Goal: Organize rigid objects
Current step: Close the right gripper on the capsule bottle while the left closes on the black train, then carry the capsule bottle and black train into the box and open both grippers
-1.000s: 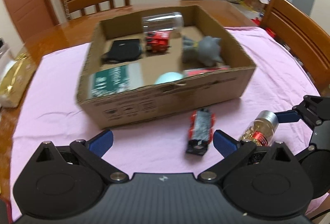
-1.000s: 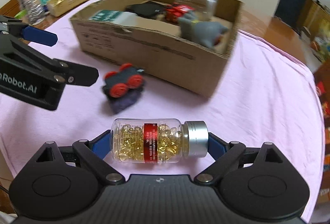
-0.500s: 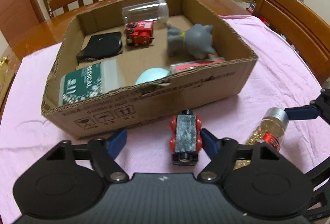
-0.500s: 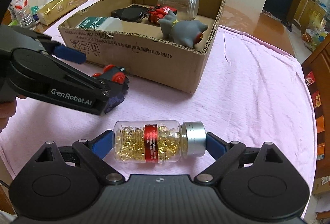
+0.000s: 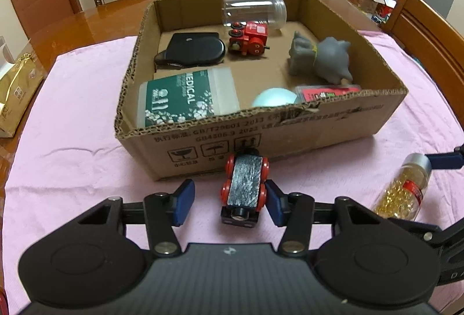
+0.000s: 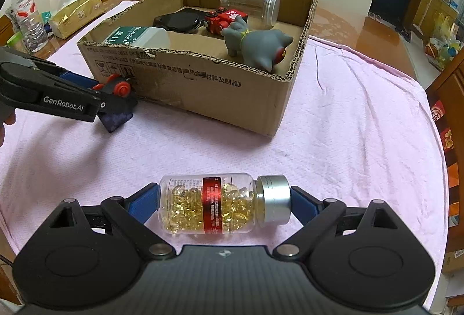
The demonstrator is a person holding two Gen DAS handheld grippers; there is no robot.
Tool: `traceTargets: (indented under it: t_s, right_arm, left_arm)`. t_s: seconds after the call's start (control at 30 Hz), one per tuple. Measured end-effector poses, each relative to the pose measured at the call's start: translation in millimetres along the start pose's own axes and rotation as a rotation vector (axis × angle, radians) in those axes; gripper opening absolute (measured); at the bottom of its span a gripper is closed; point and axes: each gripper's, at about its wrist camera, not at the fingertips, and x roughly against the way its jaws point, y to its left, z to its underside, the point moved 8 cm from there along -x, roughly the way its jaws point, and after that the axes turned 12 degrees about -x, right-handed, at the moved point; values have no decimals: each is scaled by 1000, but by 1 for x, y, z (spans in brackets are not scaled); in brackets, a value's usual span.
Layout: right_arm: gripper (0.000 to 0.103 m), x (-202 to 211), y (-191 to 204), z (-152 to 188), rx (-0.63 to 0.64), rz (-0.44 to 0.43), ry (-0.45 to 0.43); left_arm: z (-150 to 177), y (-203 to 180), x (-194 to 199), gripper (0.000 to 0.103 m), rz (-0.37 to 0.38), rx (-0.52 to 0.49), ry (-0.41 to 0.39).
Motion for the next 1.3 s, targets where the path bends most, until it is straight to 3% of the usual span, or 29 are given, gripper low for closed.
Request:
traceTargets:
  t_s: [0.17,0.4,0.53,1.07,1.3]
  right_arm:
    - [97,-4,1,0,10,13,6]
    - [98,-6,1,0,9,29,12]
    - [98,-7,1,1,12,35,16]
    - [96,-5,3,2,26,67,26]
    - [96,2,3,-2,49,27,47]
  left_arm:
    - [3,-8,-8,44,20,-13,13]
    - [1,-11,-12,44,21,-24,12]
    - [0,-13,-15,36,24,-30,15]
    - [1,-11,-16,30,24,-14,27]
    - [-1,-13,-3,30,55,-62,32]
